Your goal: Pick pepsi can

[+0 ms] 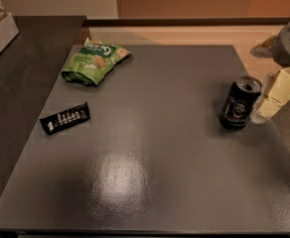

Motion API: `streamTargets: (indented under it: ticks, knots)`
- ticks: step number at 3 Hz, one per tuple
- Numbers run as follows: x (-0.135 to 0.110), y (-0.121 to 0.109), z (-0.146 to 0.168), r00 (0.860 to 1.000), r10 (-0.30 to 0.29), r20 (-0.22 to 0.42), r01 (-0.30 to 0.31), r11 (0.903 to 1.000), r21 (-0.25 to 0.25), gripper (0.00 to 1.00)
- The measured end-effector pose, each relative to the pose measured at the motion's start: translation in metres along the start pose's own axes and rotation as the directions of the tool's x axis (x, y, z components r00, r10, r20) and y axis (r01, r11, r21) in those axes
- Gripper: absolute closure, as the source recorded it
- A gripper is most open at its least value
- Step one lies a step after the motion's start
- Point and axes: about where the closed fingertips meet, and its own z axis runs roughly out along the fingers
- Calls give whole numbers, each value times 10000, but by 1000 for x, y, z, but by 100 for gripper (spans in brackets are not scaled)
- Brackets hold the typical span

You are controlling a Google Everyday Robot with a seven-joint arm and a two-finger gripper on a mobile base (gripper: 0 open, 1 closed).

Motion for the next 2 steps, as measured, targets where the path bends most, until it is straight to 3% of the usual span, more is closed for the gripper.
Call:
streamTargets:
  ticks: [2]
  knots:
    - [13, -13, 17, 9991, 336, 255, -335, 9994, -42, 0]
